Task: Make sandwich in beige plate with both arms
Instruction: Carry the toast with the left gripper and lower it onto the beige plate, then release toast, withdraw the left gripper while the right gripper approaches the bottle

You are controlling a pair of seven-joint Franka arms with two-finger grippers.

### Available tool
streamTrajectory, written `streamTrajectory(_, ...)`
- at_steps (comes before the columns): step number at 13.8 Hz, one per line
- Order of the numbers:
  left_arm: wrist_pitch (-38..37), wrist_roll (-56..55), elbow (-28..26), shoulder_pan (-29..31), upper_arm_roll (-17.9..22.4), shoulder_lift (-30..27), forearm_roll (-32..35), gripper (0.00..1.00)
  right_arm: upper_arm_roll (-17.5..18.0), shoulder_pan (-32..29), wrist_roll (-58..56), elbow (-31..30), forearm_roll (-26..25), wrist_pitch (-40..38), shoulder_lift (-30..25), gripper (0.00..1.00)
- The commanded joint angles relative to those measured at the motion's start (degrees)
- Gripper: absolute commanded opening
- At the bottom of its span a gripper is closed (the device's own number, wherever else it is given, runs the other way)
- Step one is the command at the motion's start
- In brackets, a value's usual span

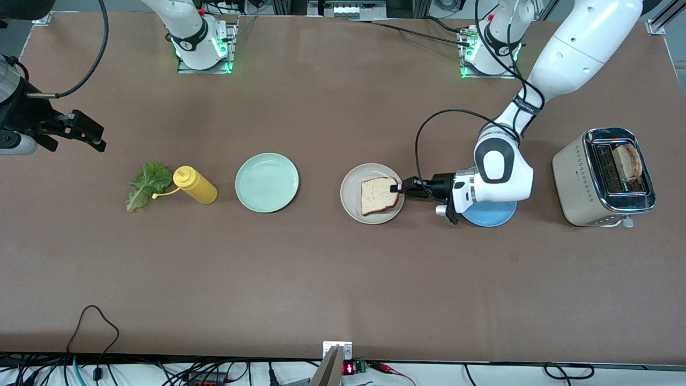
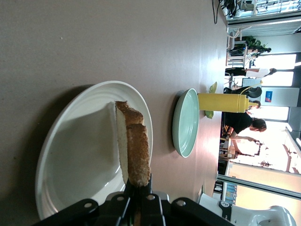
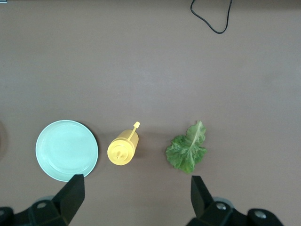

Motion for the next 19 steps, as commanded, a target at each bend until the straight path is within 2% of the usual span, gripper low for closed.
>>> streamTrajectory(1,0.8,3.7,0.09,-1.54,-0.51,0.68,-5.42,0.0,0.16,-0.31,-0.83,0.29,0.48,0.21,0.0,1.0)
streamTrajectory(6,0.72,4.24,-0.69,-1.9,-0.33,0.77,-6.67,0.01,0.07,-0.31,-0.92,0.29,0.48,0.21,0.0,1.0)
streamTrajectory(7,0.72,4.24,-0.79,-1.81,-0.33,0.77,-6.67,0.07,0.16,-0.31,-0.92,0.29,0.48,0.21,0.0,1.0)
streamTrajectory(8,0.63,4.15,-0.87,-1.81,-0.33,0.77,-6.67,0.28,0.16,-0.22,-0.74,0.29,0.48,0.21,0.0,1.0)
streamTrajectory(10,0.37,4.33,-1.66,-1.2,-0.33,0.25,-6.58,1.0,0.16,-0.31,-0.83,0.11,0.65,0.12,0.52,1.0)
streamTrajectory(12,0.1,3.98,-2.54,-0.84,0.02,-1.77,-6.14,1.0,-0.1,-0.57,-1.0,-0.15,3.98,0.21,1.22,1.0)
streamTrajectory(15,0.1,3.63,-4.12,-0.06,0.37,-5.72,-2.9,1.0,0.07,-0.22,-1.97,-1.73,3.56,-3.2,1.49,1.0)
streamTrajectory(19,-4.54,0.65,-3.69,4.94,0.46,-8.54,12.8,1.0,-0.19,-1.0,-18.37,-5.59,5.39,-1.04,1.14,1.0)
